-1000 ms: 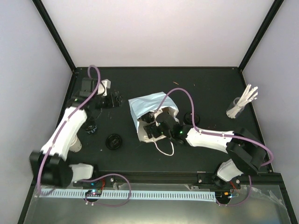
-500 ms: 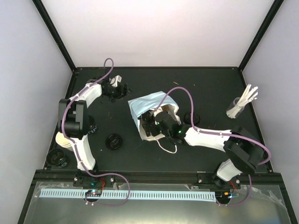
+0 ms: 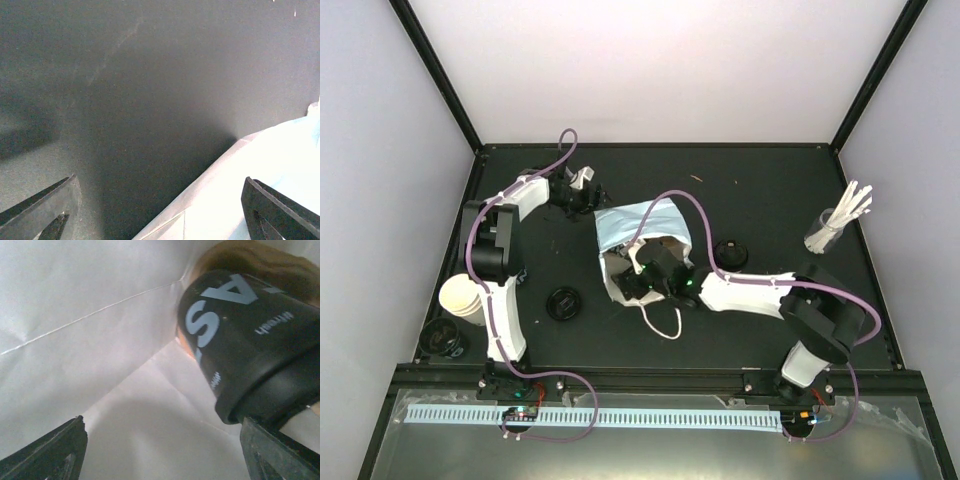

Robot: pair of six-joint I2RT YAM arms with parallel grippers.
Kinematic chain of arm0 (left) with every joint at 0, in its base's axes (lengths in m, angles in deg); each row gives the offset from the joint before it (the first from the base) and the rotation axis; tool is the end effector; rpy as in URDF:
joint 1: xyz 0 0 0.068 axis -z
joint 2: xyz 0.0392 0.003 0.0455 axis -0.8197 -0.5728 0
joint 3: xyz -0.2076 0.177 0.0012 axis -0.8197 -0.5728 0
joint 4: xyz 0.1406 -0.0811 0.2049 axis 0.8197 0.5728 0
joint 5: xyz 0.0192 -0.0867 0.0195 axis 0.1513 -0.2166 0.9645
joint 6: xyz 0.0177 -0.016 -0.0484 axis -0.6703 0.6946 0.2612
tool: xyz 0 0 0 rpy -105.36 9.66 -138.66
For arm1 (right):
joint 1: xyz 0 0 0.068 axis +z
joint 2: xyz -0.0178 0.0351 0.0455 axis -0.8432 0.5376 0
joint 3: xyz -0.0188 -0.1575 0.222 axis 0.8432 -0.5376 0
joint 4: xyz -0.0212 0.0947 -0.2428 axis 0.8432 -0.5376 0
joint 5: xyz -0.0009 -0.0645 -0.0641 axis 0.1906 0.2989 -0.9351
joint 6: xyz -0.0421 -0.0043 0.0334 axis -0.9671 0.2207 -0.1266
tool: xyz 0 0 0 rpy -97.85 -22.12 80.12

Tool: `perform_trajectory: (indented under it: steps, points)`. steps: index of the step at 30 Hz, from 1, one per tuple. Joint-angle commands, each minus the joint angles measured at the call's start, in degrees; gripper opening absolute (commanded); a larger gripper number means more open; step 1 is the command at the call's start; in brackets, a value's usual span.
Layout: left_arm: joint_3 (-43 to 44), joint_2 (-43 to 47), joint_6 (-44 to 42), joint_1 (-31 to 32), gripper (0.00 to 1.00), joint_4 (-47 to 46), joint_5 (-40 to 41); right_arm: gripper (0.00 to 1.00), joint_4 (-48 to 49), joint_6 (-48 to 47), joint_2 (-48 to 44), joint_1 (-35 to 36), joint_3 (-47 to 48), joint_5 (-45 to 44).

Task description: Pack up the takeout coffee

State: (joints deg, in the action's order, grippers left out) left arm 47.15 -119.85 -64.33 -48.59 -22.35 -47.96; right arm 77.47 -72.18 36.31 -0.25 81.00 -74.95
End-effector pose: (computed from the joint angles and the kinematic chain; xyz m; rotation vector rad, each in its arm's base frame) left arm 0.4283 -0.0713 0.1699 -0.0653 2.6912 -1.0579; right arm 0.1888 0.2864 0.1866 -0.7655 2.1443 0.5735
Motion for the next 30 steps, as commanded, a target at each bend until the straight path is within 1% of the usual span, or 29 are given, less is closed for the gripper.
perform_trajectory:
  steps: [1,3,6,7,8,10,11,15,18,23,25,30]
  points:
    - [0.1,-0.1,-2.7,0.3,0.89,1.2,-3.2,0.84,0.7,-6.5,2.0,3.8,3.9,1.0]
    - [-0.6,0.0,-2.9,0.3,0.88,1.1,-3.2,0.79,0.2,-8.2,1.8,5.6,4.1,-1.5]
    - [-1.3,0.1,-2.8,0.3,0.87,0.6,-3.4,0.77,0.4,-7.0,0.9,6.0,3.1,-5.3]
    - [-1.4,0.1,-2.8,0.3,0.87,0.4,-3.6,0.77,-0.9,-5.9,1.0,6.0,3.5,-8.5]
    - [-1.4,0.0,-2.8,0.3,0.87,0.0,-3.9,0.80,-3.2,-4.2,1.5,6.0,4.4,-12.1]
    - [-1.4,-0.5,-2.9,0.4,0.86,-0.6,-4.8,0.82,-9.2,-0.1,3.0,6.0,7.2,-20.2]
    - [-1.2,-1.0,-3.0,0.4,0.86,-0.8,-5.3,0.84,-10.5,1.4,3.5,6.0,8.0,-22.5]
    - [0.4,-3.5,-3.9,0.8,0.84,-0.8,-6.6,0.88,-9.6,1.3,4.1,5.9,8.1,-21.8]
    - [1.7,-5.2,-4.5,1.0,0.83,-1.0,-7.2,0.94,-7.7,-0.8,4.7,5.9,8.2,-19.8]
    - [3.8,-7.7,-5.4,1.9,0.80,-1.1,-10.9,0.96,-6.0,-3.6,7.4,5.6,10.2,-16.9]
    - [3.8,-7.7,-6.0,2.5,0.80,-0.6,-11.2,0.99,-6.0,-4.9,8.4,5.6,11.4,-16.9]
    - [2.9,-6.8,-6.7,3.1,0.78,0.0,-11.2,1.00,-5.7,-8.7,10.0,5.6,12.6,-19.0]
